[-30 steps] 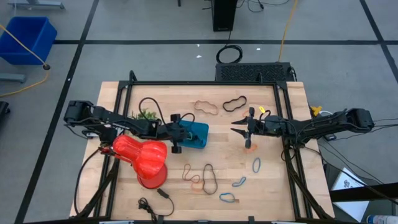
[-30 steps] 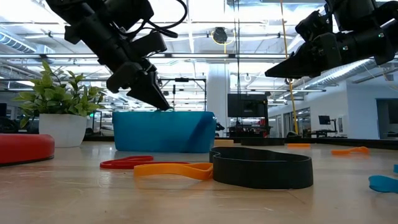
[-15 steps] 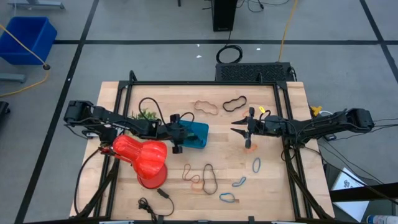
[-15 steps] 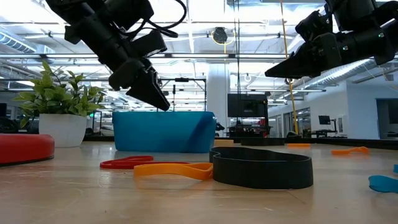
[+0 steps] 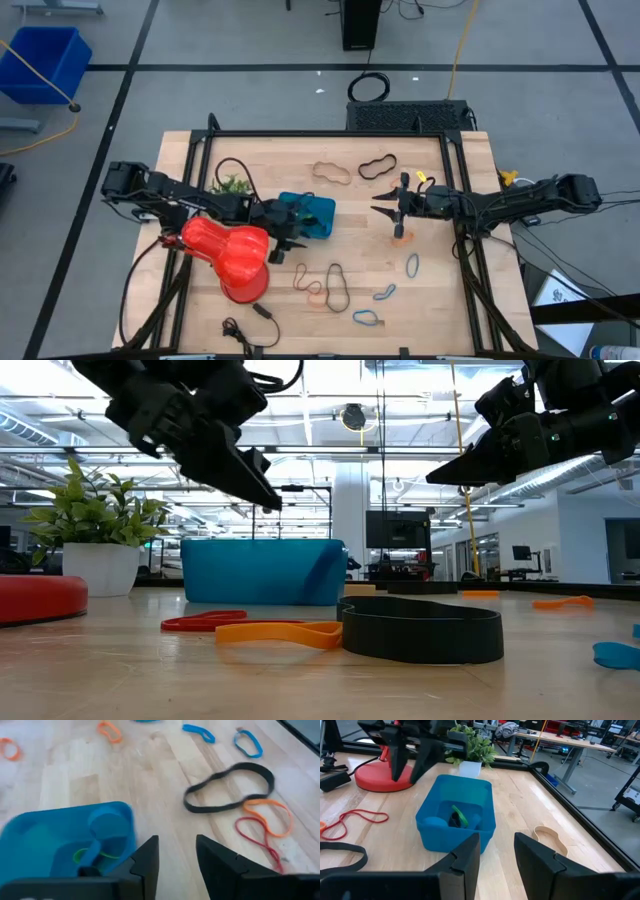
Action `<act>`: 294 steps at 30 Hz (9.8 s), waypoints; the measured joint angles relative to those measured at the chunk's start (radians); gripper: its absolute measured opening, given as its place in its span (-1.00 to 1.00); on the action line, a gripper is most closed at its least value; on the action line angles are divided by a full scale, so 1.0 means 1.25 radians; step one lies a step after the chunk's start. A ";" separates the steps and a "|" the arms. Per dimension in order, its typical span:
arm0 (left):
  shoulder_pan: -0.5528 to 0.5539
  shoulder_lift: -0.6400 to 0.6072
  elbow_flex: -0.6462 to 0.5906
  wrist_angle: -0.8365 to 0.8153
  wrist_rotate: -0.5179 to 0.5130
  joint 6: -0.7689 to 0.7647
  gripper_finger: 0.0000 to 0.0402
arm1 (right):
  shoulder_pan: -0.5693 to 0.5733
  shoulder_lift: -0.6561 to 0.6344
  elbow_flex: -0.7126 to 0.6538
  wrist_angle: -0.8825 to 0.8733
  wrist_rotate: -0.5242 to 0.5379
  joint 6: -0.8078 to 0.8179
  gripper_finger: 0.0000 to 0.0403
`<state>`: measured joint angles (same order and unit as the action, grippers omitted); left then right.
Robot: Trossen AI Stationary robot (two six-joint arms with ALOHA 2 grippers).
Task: Pick and place rubber bands into bin
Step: Put the red rubber band into the blue bin, then put the orange rubber band into the blue bin
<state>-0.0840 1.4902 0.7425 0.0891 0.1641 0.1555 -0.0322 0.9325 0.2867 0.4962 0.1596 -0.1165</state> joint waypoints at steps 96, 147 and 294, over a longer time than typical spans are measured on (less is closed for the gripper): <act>-0.110 -0.078 -0.001 0.036 -0.321 0.006 -0.98 | 0.000 0.000 0.000 0.001 0.000 0.000 -0.43; 0.025 0.023 -0.001 -0.048 -0.299 -0.067 -0.79 | 0.000 0.000 0.000 -0.001 0.000 -0.001 -0.43; -0.210 0.414 0.302 -0.112 0.057 -0.098 -0.96 | 0.000 0.000 -0.001 0.001 -0.003 0.018 -0.43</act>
<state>-0.3466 2.0077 1.1199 -0.0508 0.2356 0.0324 -0.0322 0.9325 0.2859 0.4969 0.1558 -0.0937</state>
